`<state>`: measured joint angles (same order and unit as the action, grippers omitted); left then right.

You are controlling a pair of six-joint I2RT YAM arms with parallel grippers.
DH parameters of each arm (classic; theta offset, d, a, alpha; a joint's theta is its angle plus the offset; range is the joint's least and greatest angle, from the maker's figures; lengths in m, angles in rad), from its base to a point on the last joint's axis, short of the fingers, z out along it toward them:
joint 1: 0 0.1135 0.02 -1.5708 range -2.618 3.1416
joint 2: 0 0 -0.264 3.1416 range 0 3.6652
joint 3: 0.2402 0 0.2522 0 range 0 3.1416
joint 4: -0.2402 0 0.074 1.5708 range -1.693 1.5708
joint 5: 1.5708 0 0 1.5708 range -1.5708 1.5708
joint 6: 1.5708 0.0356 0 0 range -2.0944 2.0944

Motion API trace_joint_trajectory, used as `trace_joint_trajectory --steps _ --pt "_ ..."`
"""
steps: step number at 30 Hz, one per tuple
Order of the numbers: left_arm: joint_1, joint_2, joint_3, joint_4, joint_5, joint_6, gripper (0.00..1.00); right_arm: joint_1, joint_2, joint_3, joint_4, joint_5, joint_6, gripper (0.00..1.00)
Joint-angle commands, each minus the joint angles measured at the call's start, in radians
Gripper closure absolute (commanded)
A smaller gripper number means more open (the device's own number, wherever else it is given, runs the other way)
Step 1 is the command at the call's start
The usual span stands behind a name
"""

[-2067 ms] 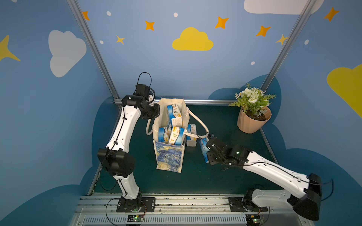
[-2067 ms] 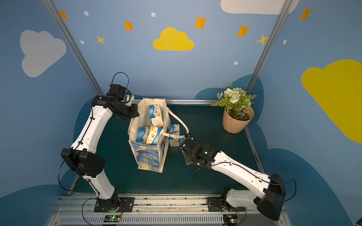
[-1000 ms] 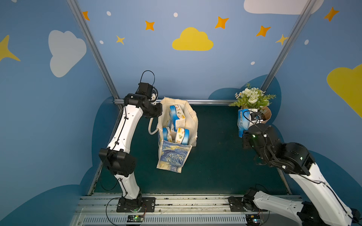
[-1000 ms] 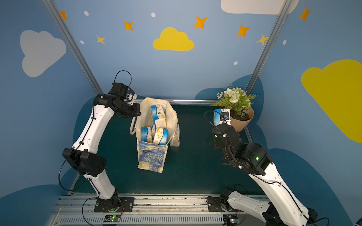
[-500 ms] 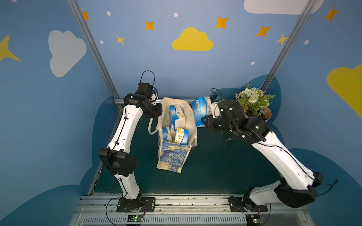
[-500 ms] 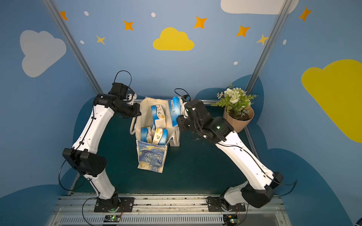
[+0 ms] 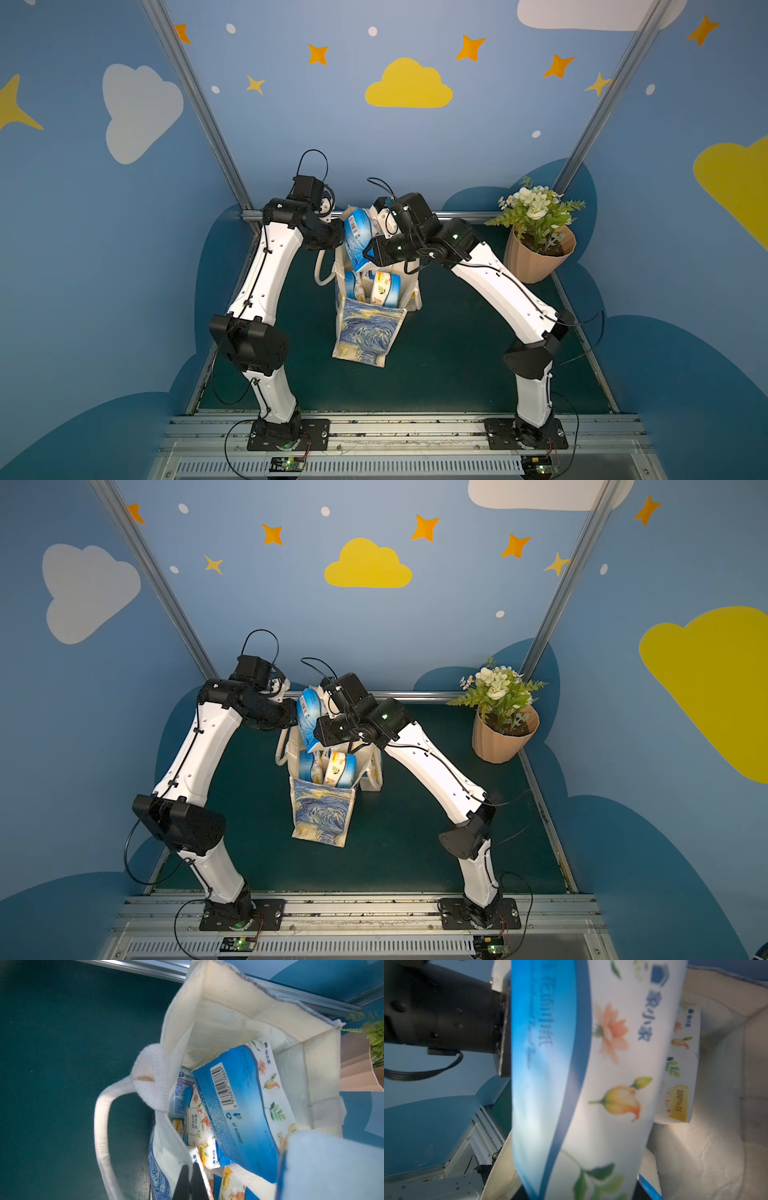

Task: Put tissues into the canvas bag
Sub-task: Place the pack of facial tissues in the canvas bag.

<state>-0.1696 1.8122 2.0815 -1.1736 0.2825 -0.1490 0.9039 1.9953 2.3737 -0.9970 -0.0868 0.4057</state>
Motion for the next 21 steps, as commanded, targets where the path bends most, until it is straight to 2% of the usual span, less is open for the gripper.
trace_joint_trajectory --steps 1,6,10,16,21 --pt "-0.002 -0.028 0.016 0.029 0.005 0.021 0.96 0.003 0.023 0.018 -0.086 0.003 0.032 0.65" --pt "0.004 -0.039 -0.003 0.035 -0.005 0.025 0.96 0.002 0.060 0.015 -0.152 -0.037 0.048 0.65" --pt "0.005 -0.043 -0.004 0.040 0.000 0.025 0.96 0.000 0.090 0.037 -0.169 -0.067 0.054 0.60" --pt "0.005 -0.036 0.001 0.048 0.008 0.016 0.96 0.004 0.258 0.231 -0.280 -0.051 0.047 0.58" --pt "0.007 -0.035 -0.001 0.045 0.000 0.020 0.96 0.022 0.288 0.231 -0.306 -0.066 0.001 0.48"
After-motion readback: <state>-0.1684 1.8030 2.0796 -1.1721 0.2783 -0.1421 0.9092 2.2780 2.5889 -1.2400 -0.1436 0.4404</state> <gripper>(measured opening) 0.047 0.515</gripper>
